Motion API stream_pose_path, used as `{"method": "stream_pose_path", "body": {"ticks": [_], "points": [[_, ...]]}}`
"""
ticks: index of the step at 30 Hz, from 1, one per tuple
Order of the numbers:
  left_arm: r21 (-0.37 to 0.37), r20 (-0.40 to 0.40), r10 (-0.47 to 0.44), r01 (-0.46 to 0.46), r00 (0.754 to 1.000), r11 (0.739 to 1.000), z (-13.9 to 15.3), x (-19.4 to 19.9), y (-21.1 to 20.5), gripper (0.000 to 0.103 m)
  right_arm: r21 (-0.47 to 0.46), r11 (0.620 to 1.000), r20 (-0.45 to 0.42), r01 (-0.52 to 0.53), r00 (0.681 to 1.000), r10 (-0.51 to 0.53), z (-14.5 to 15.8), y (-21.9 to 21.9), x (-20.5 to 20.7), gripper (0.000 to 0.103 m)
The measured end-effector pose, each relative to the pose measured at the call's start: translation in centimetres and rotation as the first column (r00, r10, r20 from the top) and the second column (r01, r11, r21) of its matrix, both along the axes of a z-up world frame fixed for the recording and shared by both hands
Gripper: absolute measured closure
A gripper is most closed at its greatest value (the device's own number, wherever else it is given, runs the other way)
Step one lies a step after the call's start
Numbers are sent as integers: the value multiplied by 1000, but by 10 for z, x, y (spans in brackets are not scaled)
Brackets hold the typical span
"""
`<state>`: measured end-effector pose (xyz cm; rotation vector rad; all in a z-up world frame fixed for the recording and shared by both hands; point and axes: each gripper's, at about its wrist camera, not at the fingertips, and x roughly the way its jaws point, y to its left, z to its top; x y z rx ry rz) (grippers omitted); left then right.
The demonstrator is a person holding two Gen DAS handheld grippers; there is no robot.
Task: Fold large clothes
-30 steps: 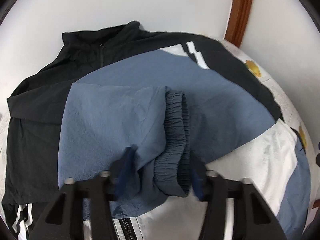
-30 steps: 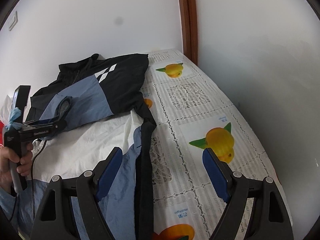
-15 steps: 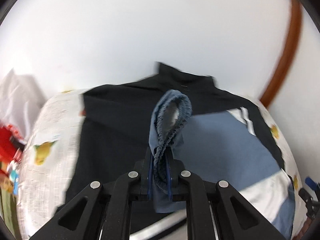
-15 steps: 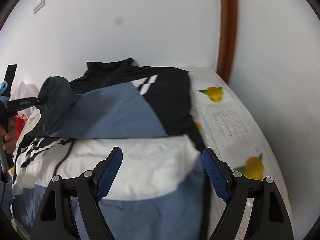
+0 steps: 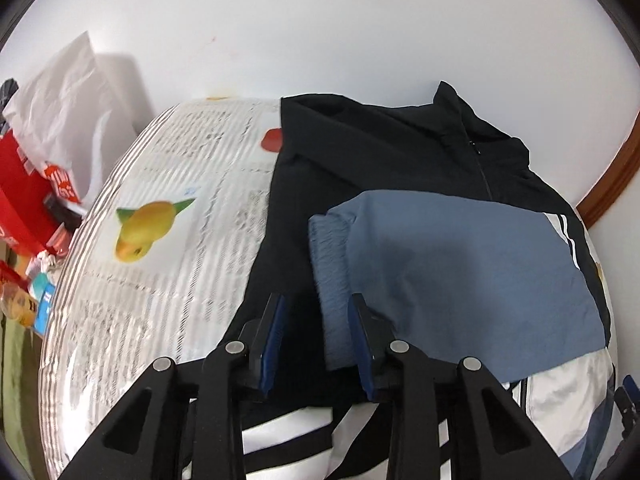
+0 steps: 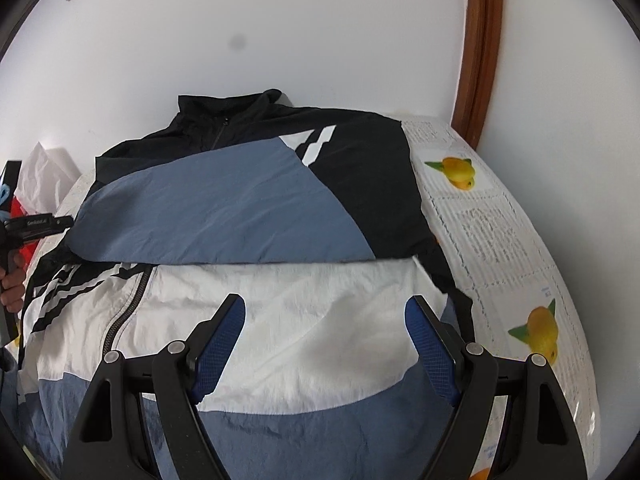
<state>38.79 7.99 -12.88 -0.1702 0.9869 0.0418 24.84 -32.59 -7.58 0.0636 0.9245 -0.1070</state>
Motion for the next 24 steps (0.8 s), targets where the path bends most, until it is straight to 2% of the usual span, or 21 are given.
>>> {"method": "stream_pose_path", "body": {"ticks": [2,4,14,20,24], "points": [[6,5,-4,4,1000,1000,3,-9,3,65,5,1000,-3,13,1000,-13,0,-1,-5,21],[27,20,-5,4,1000,1000,8,-23,4,52,7,1000,-3,27,1000,-27,0,-2,-10,21],[57,64,-29,25,998,998,31,-88,11,48,-11,997,11,72,997,-72,18,-7,-52,22],[49,58,-9,6,998,999,31,-128,21,45,-2,996,27,90,996,-89,29,-14,-82,22],[46,66,-5,2,998,999,24,-161,25,39,-7,995,20,100,995,-99,24,-22,-97,22]]}}
